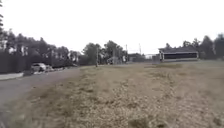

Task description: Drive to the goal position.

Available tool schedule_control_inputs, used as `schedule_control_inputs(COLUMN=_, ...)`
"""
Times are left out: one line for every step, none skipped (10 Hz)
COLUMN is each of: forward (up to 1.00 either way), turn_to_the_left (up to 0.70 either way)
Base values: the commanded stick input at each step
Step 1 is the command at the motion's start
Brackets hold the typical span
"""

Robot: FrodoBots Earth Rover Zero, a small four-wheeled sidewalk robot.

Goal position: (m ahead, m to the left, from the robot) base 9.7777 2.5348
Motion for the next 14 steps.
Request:
schedule_control_inputs(forward=0.7, turn_to_the_left=0.0)
schedule_control_inputs(forward=0.7, turn_to_the_left=0.0)
schedule_control_inputs(forward=0.7, turn_to_the_left=0.0)
schedule_control_inputs(forward=0.7, turn_to_the_left=0.0)
schedule_control_inputs(forward=0.7, turn_to_the_left=0.0)
schedule_control_inputs(forward=0.7, turn_to_the_left=0.0)
schedule_control_inputs(forward=0.7, turn_to_the_left=0.0)
schedule_control_inputs(forward=0.7, turn_to_the_left=0.0)
schedule_control_inputs(forward=0.7, turn_to_the_left=0.0)
schedule_control_inputs(forward=0.7, turn_to_the_left=0.0)
schedule_control_inputs(forward=0.7, turn_to_the_left=0.0)
schedule_control_inputs(forward=0.7, turn_to_the_left=0.0)
schedule_control_inputs(forward=0.7, turn_to_the_left=0.0)
schedule_control_inputs(forward=0.7, turn_to_the_left=0.0)
